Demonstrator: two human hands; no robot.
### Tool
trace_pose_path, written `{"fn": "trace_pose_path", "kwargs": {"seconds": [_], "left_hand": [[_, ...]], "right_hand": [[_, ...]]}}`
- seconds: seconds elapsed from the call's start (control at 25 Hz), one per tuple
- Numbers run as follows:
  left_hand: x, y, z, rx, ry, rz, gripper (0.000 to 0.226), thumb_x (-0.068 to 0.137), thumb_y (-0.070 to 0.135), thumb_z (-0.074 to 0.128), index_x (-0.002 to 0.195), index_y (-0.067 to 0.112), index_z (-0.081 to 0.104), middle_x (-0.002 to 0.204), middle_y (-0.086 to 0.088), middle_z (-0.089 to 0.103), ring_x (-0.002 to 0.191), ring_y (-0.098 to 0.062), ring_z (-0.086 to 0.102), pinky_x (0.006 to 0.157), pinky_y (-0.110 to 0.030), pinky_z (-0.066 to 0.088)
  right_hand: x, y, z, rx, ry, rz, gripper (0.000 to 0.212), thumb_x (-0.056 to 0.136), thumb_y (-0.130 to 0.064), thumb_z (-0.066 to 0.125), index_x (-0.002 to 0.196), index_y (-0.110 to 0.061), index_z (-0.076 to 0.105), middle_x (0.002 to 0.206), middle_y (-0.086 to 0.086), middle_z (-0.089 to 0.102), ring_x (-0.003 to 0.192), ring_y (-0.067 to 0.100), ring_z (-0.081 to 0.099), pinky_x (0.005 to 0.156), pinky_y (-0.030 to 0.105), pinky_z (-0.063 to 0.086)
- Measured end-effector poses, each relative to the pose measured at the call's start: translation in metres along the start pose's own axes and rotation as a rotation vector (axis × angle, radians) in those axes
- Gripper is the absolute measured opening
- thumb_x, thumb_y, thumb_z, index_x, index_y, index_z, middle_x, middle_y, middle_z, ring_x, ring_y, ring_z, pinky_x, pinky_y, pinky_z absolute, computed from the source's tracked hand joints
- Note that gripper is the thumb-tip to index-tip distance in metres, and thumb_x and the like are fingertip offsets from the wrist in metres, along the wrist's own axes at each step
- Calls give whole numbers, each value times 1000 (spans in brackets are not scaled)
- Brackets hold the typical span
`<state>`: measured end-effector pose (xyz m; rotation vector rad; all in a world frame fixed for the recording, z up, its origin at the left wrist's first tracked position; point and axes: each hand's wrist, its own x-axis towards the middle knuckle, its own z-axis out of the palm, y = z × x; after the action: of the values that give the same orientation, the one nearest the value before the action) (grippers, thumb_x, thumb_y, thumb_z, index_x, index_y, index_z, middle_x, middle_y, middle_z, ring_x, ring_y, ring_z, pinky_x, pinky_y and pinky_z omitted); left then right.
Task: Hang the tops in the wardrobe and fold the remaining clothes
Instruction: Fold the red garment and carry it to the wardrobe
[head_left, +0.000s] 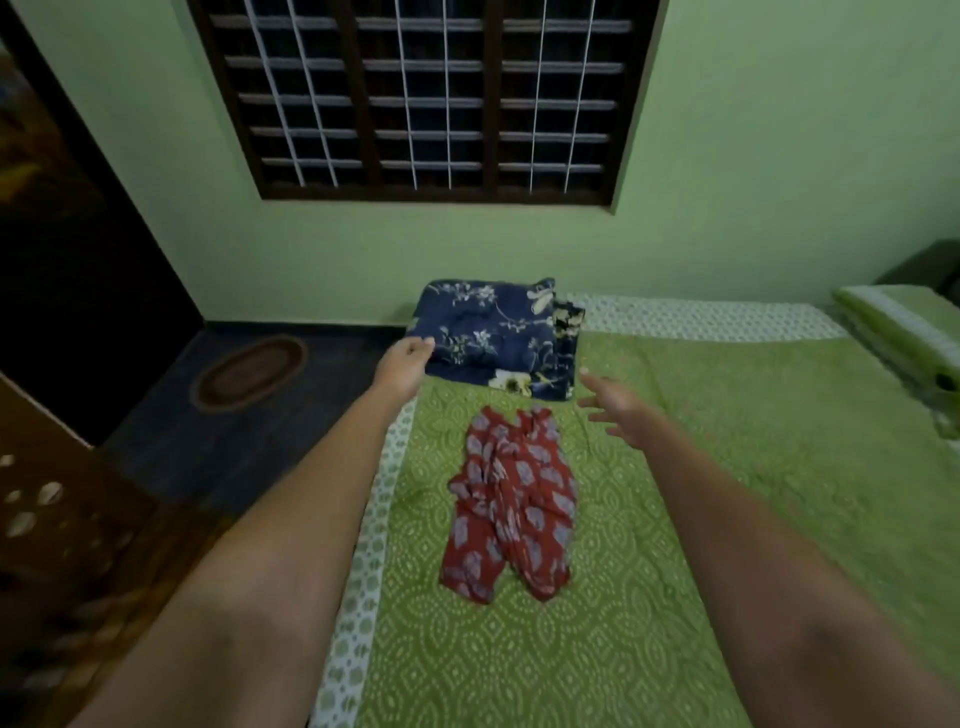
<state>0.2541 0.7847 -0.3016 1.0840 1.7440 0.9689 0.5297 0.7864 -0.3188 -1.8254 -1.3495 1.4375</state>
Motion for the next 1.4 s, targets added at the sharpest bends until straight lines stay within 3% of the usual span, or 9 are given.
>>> {"fn": "trace_pose_path", "kwargs": {"seconds": [0.12, 0.2, 0.4, 0.6, 0.72, 0.92, 1.12, 1.28, 1.4], "left_hand": [[32, -105, 58, 260, -138, -87, 41, 99, 28, 49, 135, 9, 49, 135, -12, 53, 118, -29, 53, 90, -30, 43], [47, -181, 97, 492, -283, -102, 45, 99, 28, 49, 139, 10, 45, 140, -10, 50, 122, -28, 51, 97, -31, 42], [53, -340, 175, 1012, -628, -1, 53, 93, 32, 55, 142, 20, 40, 146, -3, 39, 128, -26, 43, 105, -41, 40], [49, -419, 215, 1290, -616, 32, 84, 88, 21, 63, 151, 28, 8, 152, 4, 13, 131, -30, 27, 101, -42, 41], [60, -429, 219, 1221, -546, 72, 66, 89, 18, 60, 145, 24, 26, 145, -1, 27, 124, -31, 37, 98, -40, 43], [81, -370, 194, 799, -524, -101, 30, 92, 9, 47, 117, 11, 64, 113, -15, 65, 99, -32, 61, 84, -33, 48], [46, -209, 149, 476, -631, 66, 24, 90, 0, 45, 76, 11, 61, 62, 1, 55, 57, -14, 49, 51, -21, 32], [-5, -47, 86, 41, -387, 121, 32, 92, -3, 40, 76, 14, 62, 61, 2, 58, 54, -10, 52, 57, -27, 44], [-51, 61, 37, -202, -185, 226, 34, 93, -2, 38, 72, 15, 59, 64, -5, 59, 58, -18, 54, 62, -32, 45]], "right_hand": [[57, 85, 38, -174, 53, 104, 46, 97, -31, 51, 125, 5, 52, 106, 15, 56, 95, 22, 51, 69, 28, 38], [95, 145, 69, -340, 9, 154, 28, 95, -23, 56, 114, -2, 58, 104, 12, 58, 94, 24, 55, 75, 28, 40], [160, 282, 142, -564, -218, 306, 41, 92, -25, 56, 130, -10, 54, 132, 14, 55, 121, 32, 51, 100, 36, 43], [187, 360, 185, -992, -159, 92, 80, 82, -44, 66, 145, -25, 19, 144, 3, 21, 135, 34, 24, 109, 53, 30], [190, 381, 192, -1010, -95, 43, 73, 88, -40, 59, 146, -29, 17, 148, 0, 17, 136, 33, 22, 108, 54, 32], [171, 339, 188, -1059, -31, -63, 88, 83, -30, 62, 149, -28, 4, 154, 2, 9, 133, 30, 22, 105, 47, 28], [128, 222, 172, -815, -77, -91, 72, 89, -40, 60, 148, -34, 20, 156, -3, 7, 141, 30, 9, 112, 50, 16], [64, 123, 144, -737, -60, -171, 37, 93, -44, 53, 126, -28, 57, 153, 1, 21, 140, 34, 15, 112, 52, 16], [1, 48, 116, -610, 116, -218, 53, 91, -46, 56, 135, -18, 43, 150, 9, 23, 139, 36, 19, 111, 51, 19]]}}
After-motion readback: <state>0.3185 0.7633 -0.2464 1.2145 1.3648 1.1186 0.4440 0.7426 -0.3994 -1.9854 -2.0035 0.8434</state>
